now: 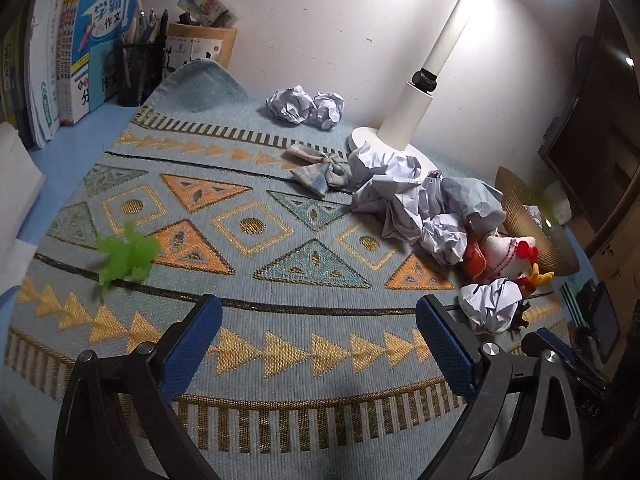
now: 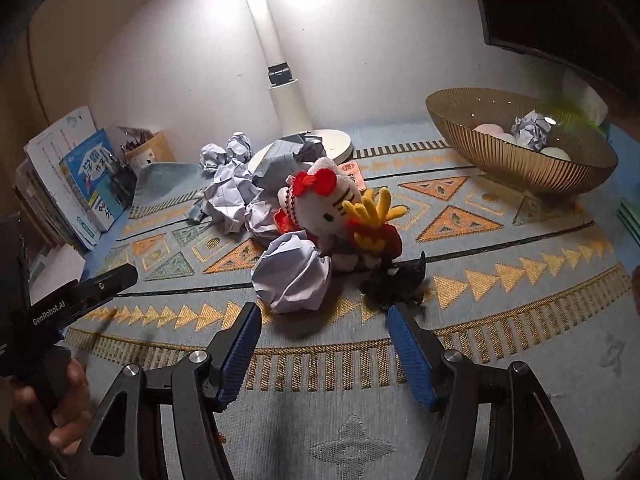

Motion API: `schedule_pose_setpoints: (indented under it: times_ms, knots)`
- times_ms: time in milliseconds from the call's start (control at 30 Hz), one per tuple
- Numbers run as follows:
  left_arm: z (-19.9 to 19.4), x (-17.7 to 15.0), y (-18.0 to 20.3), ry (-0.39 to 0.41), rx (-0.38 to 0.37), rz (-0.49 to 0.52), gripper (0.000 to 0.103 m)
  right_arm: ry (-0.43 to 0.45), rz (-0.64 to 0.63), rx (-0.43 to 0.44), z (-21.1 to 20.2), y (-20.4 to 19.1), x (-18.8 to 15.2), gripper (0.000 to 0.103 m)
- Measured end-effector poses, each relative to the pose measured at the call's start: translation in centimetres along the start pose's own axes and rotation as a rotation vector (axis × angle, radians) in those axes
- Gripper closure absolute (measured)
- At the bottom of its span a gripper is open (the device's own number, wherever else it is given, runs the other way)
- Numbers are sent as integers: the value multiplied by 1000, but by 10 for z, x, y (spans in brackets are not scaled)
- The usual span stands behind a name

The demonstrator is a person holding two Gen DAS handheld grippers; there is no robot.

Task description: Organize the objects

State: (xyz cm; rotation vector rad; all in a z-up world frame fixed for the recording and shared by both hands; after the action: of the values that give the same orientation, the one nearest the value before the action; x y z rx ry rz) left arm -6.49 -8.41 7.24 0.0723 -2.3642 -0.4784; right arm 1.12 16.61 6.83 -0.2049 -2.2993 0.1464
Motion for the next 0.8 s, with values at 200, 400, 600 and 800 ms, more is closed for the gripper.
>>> schedule_pose_setpoints:
  times_ms: [200, 400, 600, 800]
  knots:
    - [0, 15, 20, -49, -13, 44, 6, -69, 5, 16, 5, -7, 1, 39]
    - [43, 70, 55, -105, -86, 114, 6, -103, -9, 28, 14, -28, 21, 39]
    - [100, 70, 65, -165, -114, 132, 19, -129, 30, 21, 45, -19, 20, 39]
    - [115, 63, 80, -187, -100, 211, 40, -161, 35, 18, 59, -16, 18, 44]
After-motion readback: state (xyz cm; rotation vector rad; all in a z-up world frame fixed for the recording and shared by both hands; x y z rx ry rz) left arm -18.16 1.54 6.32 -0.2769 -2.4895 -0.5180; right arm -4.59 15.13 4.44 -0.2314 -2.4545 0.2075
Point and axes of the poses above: each gripper's, at about its wrist camera, not at the fingertips, and z roughly the way its jaws point, y to its right, x to its top, the point moved 4 cm from there along z, roughly the way its jaws point, and after that the axes turned 3 degrees about -z, right-handed, at the moved point
